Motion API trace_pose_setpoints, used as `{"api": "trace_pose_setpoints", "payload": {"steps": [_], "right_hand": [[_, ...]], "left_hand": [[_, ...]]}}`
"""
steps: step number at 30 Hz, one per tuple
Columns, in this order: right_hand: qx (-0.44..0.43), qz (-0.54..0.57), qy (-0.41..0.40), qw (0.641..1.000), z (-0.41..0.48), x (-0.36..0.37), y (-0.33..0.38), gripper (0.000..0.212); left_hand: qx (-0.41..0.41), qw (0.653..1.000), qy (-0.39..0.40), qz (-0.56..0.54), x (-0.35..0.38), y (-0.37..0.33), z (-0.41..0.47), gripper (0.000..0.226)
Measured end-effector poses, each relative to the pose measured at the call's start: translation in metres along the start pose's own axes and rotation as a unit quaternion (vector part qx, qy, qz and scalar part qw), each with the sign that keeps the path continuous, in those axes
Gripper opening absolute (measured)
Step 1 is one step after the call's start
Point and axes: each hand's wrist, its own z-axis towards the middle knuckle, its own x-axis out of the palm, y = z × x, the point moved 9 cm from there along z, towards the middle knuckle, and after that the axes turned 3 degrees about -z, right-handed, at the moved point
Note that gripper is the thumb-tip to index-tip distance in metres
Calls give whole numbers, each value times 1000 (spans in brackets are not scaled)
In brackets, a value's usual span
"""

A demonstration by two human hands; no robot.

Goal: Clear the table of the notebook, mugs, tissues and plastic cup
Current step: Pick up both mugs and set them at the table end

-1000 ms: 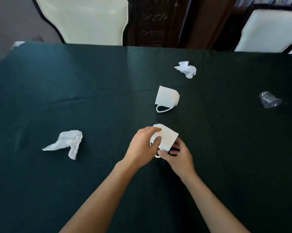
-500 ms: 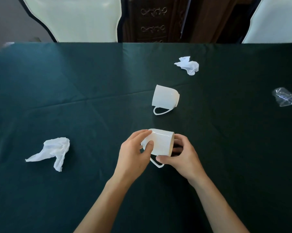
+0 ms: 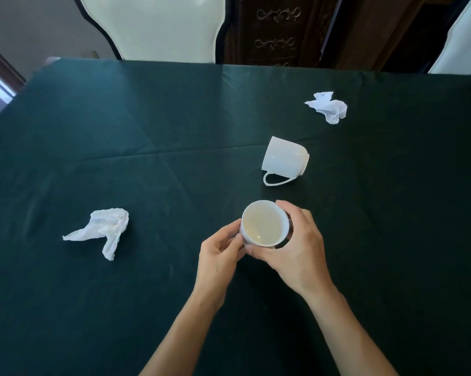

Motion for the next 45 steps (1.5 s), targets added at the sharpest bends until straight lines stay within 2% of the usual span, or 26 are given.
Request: {"api": "trace_pose_setpoints", "payload": {"steps": [14, 17, 19, 22, 25, 29, 35, 37, 45], "right_hand": [[34, 45, 38, 998, -6, 11, -8, 99], [50, 60, 49, 996, 4, 5, -13, 85], [34, 53, 37, 997, 18, -5, -14, 66], [21, 20, 10, 1000, 50, -21, -16, 49], [-14, -53, -15, 998, 85, -30, -11, 51], [-60, -145, -9, 988, 126, -27, 2, 66], [-73, -274, 59, 957, 164, -4, -3, 91], [-70, -286, 70, 953, 171, 0, -8, 91], [-76, -207, 69, 973, 175, -1, -16, 84]], "left_hand": [[-29, 999, 5, 46, -6, 1, 10, 31], [-44, 996, -32, 69, -19, 0, 25, 26], [-50, 994, -56, 77, -24, -7, 43, 28], [-47, 992, -43, 105, -12, -26, 77, 31], [-40, 990, -31, 130, 5, -44, 107, 34], [-51, 990, -17, 134, 27, -56, 136, 35], [-85, 989, -8, 124, 48, -55, 153, 33], [-81, 989, 6, 125, 55, -55, 153, 25], [-55, 990, 11, 128, 60, -66, 155, 27]]}}
